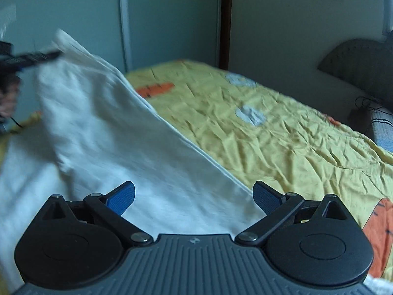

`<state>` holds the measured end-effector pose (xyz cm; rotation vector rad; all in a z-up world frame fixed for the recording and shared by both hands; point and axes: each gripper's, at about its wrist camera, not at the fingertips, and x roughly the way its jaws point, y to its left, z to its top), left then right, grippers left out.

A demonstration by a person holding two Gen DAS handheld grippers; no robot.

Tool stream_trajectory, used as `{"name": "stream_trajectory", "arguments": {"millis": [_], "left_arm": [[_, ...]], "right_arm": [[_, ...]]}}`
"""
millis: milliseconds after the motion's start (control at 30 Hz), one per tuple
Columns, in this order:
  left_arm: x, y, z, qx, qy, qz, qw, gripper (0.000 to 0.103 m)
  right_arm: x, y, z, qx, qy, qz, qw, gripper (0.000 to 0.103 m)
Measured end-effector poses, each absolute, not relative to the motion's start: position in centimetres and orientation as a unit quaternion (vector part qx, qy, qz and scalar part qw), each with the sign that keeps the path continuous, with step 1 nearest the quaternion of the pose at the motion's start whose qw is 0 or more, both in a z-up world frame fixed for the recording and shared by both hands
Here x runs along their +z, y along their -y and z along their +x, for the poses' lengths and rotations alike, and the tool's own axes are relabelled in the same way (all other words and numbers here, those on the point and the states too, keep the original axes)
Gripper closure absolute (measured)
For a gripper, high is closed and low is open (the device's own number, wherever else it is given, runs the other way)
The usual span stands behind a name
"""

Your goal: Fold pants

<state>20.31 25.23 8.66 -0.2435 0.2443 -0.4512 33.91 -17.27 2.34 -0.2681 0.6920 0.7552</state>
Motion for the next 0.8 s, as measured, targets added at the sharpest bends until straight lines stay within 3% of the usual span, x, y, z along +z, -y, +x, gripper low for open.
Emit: {"name": "stream_trajectory", "arguments": {"millis": [333, 367, 400, 433, 667, 800], "left_arm": [[8.4, -25.2, 17.7, -0.241, -0.098, -0.132, 0.957, 0.095], [8.3, -25.3, 17.6, -0.239, -0.099, -0.133, 0.957, 0.095], [8.1, -25.5, 17.6, -0.236, -0.102, -0.137, 0.957, 0.095], [7.9, -25.7, 17.7, -0.234, -0.105, -0.141, 0.956, 0.095], [7.5, -26.8, 17.4, -0.218, -0.112, -0.172, 0.954, 0.095], [8.3, -27.8, 15.6, -0.221, -0.108, -0.196, 0.949, 0.095]], "right_arm": [[-0.2, 15.9, 38.7, 0.402, -0.407, -0.155, 0.805, 0.003], [-0.2, 15.9, 38.8, 0.406, -0.411, -0.149, 0.803, 0.013], [-0.2, 16.0, 39.1, 0.403, -0.418, -0.146, 0.801, 0.057], [-0.1, 16.1, 39.1, 0.395, -0.419, -0.144, 0.805, 0.095], [3.1, 17.0, 35.4, 0.387, -0.373, -0.15, 0.83, 0.096], [7.3, 18.6, 28.5, 0.419, -0.309, -0.117, 0.846, 0.096]]}}
